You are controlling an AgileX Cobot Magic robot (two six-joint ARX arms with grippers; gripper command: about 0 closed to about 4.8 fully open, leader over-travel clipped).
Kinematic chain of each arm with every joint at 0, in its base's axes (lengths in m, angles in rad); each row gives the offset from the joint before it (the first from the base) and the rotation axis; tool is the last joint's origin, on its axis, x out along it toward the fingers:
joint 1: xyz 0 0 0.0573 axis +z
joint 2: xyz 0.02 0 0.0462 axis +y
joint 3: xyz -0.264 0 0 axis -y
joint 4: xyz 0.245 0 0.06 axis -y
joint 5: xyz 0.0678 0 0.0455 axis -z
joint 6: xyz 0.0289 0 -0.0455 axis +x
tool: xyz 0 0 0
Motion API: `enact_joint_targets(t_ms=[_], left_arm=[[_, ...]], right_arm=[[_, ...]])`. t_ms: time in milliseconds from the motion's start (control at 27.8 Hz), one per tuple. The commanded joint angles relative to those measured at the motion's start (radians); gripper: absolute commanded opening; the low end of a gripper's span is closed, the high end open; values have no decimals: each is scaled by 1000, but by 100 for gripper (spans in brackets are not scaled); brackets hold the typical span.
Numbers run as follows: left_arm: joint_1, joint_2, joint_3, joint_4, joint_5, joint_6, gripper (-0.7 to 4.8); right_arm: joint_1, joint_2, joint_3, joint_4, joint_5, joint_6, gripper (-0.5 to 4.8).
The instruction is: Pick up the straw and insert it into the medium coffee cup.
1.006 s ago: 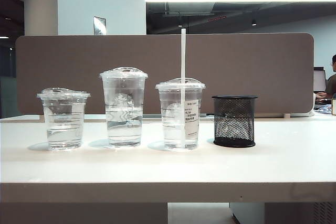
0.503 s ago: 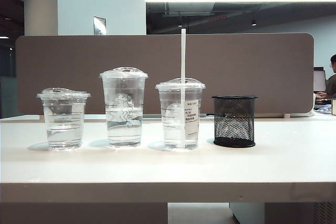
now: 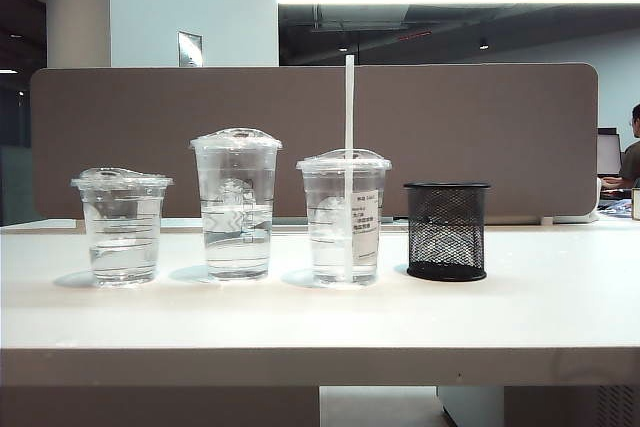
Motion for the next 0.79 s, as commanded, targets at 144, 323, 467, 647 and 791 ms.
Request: enact_joint_targets(t_ms=[144, 323, 467, 647, 791], left_arm=[[3, -1, 3, 9, 4, 2, -4], [3, -1, 3, 9, 4, 2, -4], [3, -1, 3, -13, 5, -24, -4], [3, -1, -1, -51, 5, -22, -4], [3, -1, 0, -49, 4, -20, -4]], right_arm=[[1, 0, 2, 7, 2, 3, -8], [1, 0, 2, 7, 2, 3, -8], [2, 0, 2, 13, -4, 4, -8], [2, 0, 2, 31, -45, 4, -8], [2, 0, 2, 60, -44, 4, -8]])
